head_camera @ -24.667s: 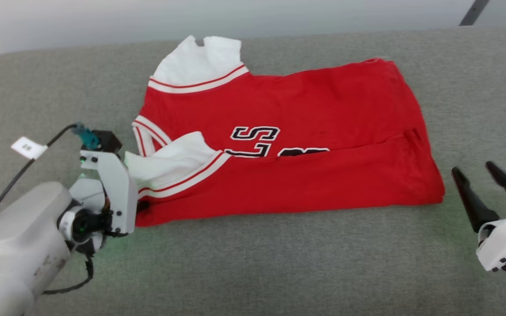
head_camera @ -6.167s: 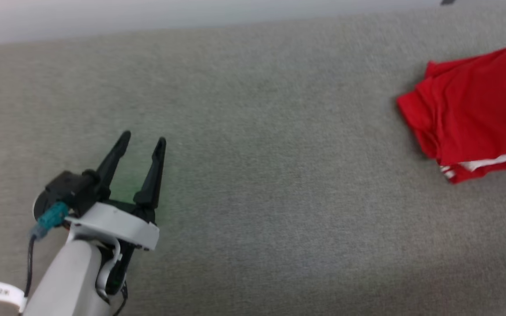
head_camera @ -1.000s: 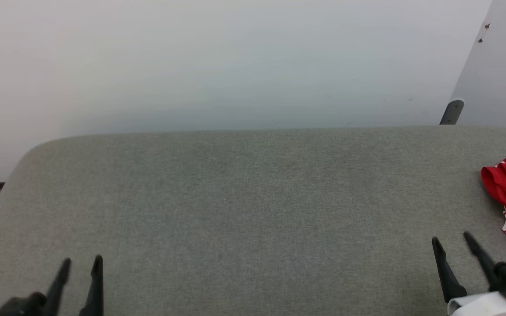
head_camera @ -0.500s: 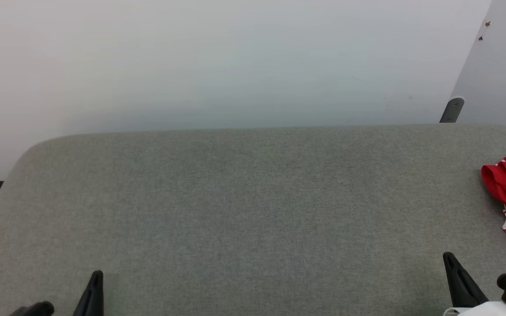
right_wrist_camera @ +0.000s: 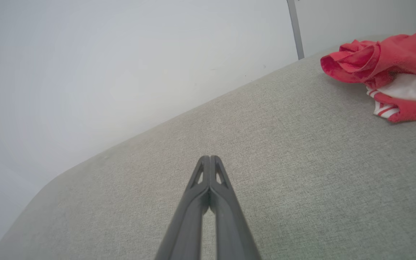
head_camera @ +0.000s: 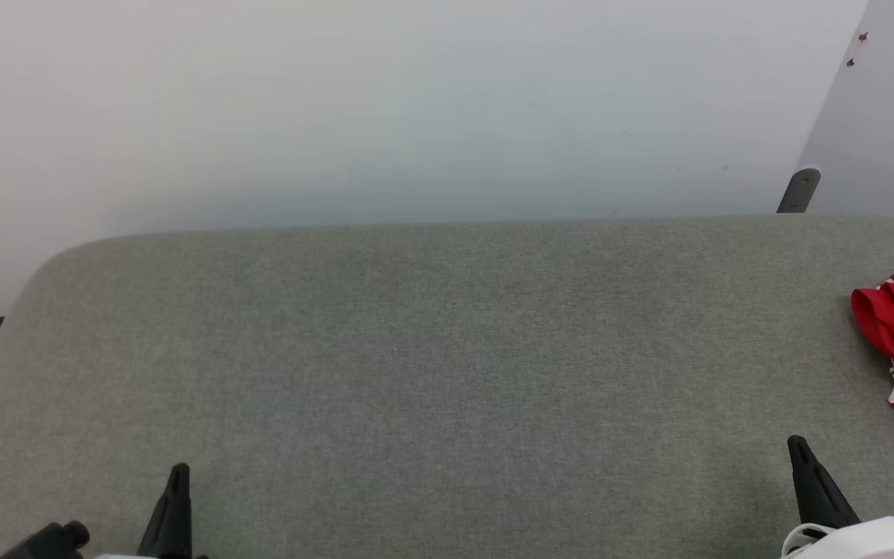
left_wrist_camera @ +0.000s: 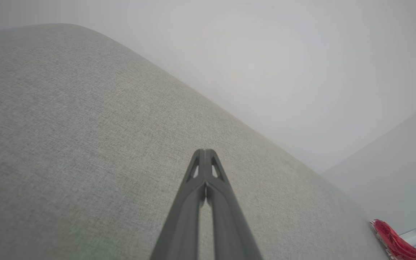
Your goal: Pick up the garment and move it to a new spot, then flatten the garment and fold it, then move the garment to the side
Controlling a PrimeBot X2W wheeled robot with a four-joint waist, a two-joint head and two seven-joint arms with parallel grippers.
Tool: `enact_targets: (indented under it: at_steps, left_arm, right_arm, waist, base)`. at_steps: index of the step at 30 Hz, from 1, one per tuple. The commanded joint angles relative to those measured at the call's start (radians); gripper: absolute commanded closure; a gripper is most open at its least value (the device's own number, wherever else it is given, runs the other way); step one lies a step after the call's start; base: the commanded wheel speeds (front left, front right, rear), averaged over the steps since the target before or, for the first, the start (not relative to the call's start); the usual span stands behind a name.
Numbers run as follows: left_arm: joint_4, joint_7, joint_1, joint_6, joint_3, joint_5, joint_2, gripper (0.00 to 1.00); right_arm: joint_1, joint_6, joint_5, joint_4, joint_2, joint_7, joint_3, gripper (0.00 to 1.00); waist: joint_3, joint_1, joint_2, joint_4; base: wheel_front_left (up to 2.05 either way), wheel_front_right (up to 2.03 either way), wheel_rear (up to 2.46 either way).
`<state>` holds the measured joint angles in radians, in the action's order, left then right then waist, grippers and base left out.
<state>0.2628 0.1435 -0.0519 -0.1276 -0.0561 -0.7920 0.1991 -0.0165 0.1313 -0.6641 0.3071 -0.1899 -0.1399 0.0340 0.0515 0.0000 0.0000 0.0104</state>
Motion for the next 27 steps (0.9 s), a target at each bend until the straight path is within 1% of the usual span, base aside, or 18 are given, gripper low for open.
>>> enact_targets:
  at_steps: [1,27]
  left_arm:
    - [-0.016,-0.008,0.029,-0.001,-0.009,-0.035,0.004,1.00]
    - [-0.018,-0.095,0.079,-0.002,-0.027,-0.308,-0.049,1.00]
  right_arm:
    - [-0.034,0.000,-0.040,-0.019,0.000,0.008,-0.014,1.00]
    - [-0.057,0.000,-0.356,-0.036,0.049,0.094,-0.062,1.00]
  waist:
    - [-0.001,0.0000,0.0000,0.000]
    - [-0.015,0.0000,0.0000,-0.003]
  base:
    - [0.00,0.00,0.00]
    - [0.00,0.00,0.00]
